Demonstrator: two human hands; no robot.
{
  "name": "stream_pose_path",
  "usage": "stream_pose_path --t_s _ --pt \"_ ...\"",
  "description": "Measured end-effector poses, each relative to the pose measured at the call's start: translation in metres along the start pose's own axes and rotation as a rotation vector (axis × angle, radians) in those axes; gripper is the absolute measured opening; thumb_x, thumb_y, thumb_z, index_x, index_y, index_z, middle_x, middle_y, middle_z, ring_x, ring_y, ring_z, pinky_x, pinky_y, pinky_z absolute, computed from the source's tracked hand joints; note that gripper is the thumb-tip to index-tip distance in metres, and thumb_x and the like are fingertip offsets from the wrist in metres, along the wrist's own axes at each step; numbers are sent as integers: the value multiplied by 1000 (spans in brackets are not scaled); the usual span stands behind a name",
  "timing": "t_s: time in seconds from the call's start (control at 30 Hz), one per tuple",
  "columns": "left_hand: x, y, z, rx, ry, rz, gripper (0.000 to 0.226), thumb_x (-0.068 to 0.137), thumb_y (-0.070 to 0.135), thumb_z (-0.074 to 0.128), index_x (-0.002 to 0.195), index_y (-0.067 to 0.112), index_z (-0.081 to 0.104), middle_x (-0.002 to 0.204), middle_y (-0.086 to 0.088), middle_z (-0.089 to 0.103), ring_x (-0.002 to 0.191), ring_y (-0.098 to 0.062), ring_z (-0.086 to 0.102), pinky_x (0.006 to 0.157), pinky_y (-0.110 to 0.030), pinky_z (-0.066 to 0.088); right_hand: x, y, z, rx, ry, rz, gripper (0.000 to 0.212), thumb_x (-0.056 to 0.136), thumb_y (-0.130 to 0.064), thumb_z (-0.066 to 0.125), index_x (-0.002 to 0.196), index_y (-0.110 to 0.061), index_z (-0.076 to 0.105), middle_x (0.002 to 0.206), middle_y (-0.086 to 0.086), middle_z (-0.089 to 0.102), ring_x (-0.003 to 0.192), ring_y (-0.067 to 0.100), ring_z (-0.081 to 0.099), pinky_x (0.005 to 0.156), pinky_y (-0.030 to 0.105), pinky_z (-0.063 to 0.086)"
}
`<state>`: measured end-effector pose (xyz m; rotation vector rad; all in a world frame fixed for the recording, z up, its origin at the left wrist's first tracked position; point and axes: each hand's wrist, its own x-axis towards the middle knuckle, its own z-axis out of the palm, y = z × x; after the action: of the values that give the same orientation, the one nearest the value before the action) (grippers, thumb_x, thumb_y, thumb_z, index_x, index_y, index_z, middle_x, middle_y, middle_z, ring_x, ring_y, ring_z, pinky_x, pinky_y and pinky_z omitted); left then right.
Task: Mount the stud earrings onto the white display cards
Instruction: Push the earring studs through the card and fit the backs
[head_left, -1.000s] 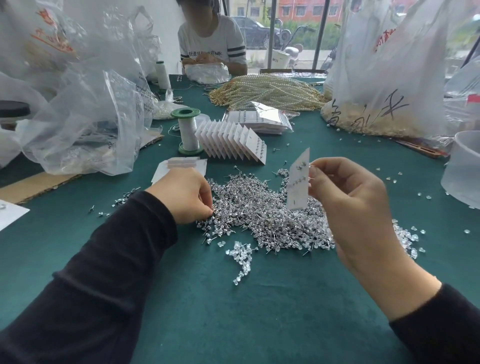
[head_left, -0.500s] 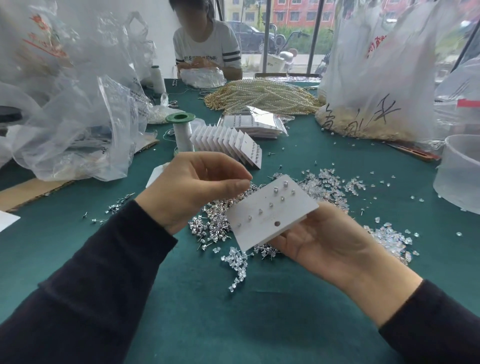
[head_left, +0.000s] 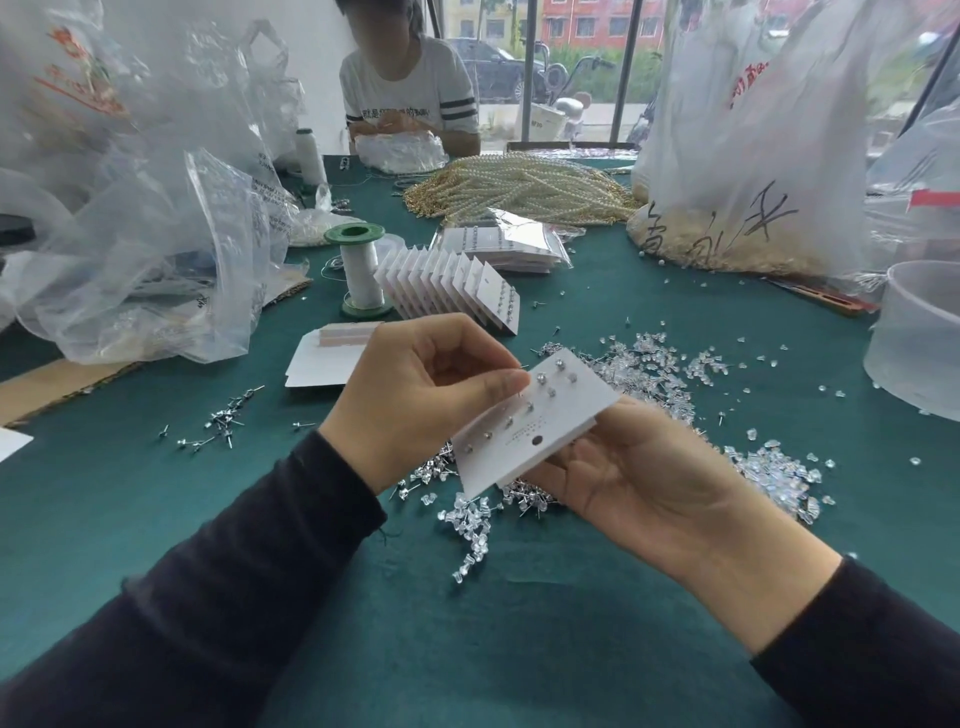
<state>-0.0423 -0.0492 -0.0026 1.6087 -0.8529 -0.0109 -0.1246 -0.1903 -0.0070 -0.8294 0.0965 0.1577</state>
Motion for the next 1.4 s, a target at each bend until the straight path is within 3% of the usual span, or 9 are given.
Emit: stream_pose_path --t_s 0.2,0.47,0.6,0.73,0.87,0.97,1.17,1.3,1.4 --pt "-1 0 1 19 38 3 13 62 29 76 65 19 67 68 4 70 62 -8 64 61 -23 54 1 1 -3 0 -5 9 32 69 -4 59 100 3 62 90 16 69 75 23 68 63 31 58" --pt "-2 2 3 182 66 47 10 66 24 73 67 18 64 71 -7 68 67 -33 63 63 -52 53 2 1 -5 15 10 7 28 72 -7 60 98 3 61 89 17 70 75 24 70 60 30 57" --pt "-4 4 5 288 16 82 24 71 34 68 74 11 66 77 -10 67 71 -31 61 64 -48 51 2 2 -4 55 42 -8 28 70 -7 59 96 4 60 84 17 71 72 23 71 57 28 57" --pt "-7 14 3 347 -144 93 54 65 55 68 96 12 68 97 2 67 89 -12 63 76 -36 54 5 -2 -5 159 116 -49 34 73 -2 55 106 8 56 92 21 69 76 27 71 55 28 57" --pt "-8 9 5 575 -178 246 47 67 32 77 105 7 64 101 0 66 88 -14 63 76 -32 53 5 -2 -5 163 142 -71 25 68 -3 58 91 6 60 85 19 71 74 27 71 62 35 60" --pt "-7 6 6 552 -132 238 29 72 6 72 101 5 65 94 -3 67 82 -17 65 70 -35 55 5 0 -4 146 143 -47 26 66 -5 61 90 6 63 92 21 69 77 26 70 68 34 59" --pt "-6 4 9 175 -121 -29 19 78 22 62 95 15 66 82 -2 70 73 -9 64 65 -22 50 3 1 -5 -68 195 -173 28 72 -4 62 97 8 63 87 19 69 75 23 68 71 31 59" --pt "-4 0 4 -13 -155 -163 20 77 24 65 92 12 71 86 -28 64 71 -22 54 66 -37 45 4 5 -3 -200 276 -325 18 65 -2 65 82 2 65 71 11 69 68 19 67 73 31 58" --pt "-3 -4 2 -184 -79 -306 19 64 29 77 79 18 74 78 -11 71 72 -18 61 66 -28 53 4 7 -3 -252 268 -384 11 77 7 61 83 0 66 71 8 70 66 17 67 75 31 58"
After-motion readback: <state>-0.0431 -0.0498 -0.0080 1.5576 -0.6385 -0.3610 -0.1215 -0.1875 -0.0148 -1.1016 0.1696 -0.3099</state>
